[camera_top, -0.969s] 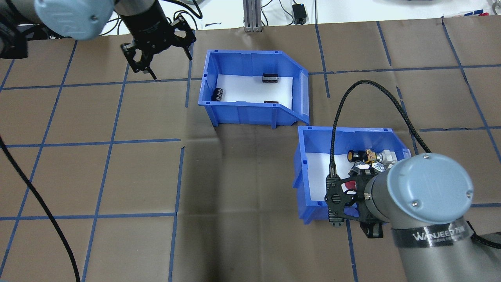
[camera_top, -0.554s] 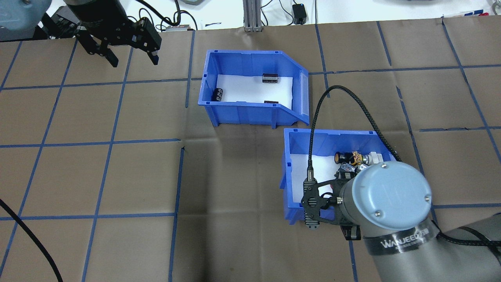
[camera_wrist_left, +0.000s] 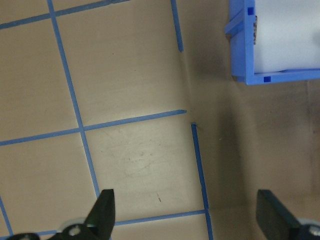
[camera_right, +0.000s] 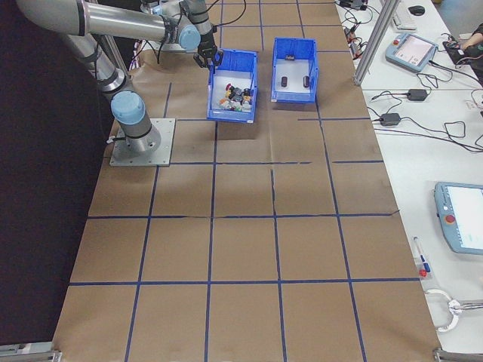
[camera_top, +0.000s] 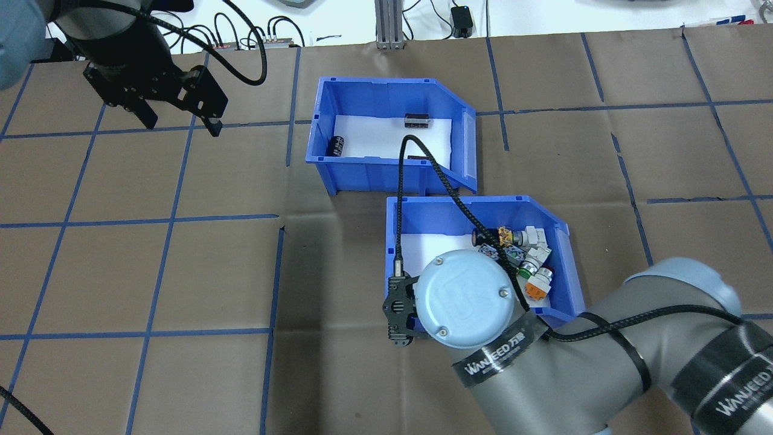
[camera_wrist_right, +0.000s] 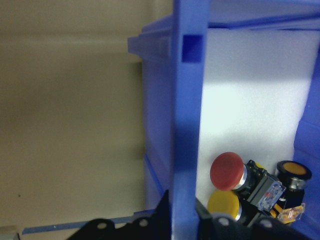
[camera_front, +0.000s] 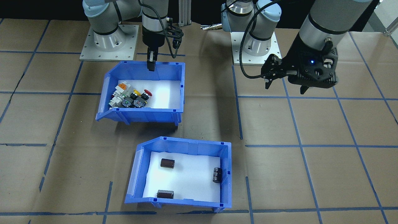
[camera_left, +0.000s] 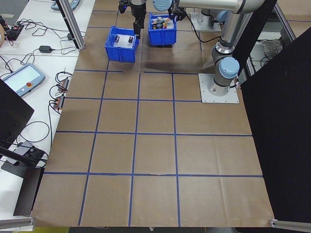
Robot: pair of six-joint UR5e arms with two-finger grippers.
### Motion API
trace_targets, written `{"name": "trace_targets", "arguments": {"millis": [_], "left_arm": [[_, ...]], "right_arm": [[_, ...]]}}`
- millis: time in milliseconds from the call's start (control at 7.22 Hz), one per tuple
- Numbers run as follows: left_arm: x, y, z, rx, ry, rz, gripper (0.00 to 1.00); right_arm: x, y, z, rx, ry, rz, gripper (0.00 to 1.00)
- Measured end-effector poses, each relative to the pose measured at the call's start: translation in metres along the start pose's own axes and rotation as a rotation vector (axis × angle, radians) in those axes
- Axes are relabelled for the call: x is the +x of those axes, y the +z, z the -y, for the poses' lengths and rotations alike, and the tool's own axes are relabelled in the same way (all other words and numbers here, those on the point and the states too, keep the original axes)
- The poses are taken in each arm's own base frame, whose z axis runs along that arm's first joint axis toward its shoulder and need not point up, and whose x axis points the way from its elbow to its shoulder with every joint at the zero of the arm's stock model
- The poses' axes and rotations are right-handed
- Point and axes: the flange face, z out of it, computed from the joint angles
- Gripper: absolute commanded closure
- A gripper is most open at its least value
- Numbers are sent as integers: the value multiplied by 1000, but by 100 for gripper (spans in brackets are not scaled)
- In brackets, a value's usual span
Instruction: Place battery box in front
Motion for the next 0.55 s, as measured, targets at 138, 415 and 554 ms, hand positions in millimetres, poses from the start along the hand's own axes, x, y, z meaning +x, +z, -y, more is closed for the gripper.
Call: {"name": "trace_targets", "arguments": {"millis": [138,415,554], "left_arm": [[4,10,-20,5,1,-1,0],[5,24,-36,39,5,4,0],[6,27,-38,44,7,5,0]], "right_arm": [[-4,1,19,7,-8,-12,100],[-10,3,38,14,-22,-33,100],[-11,6,41,14,-24,-33,100]]}}
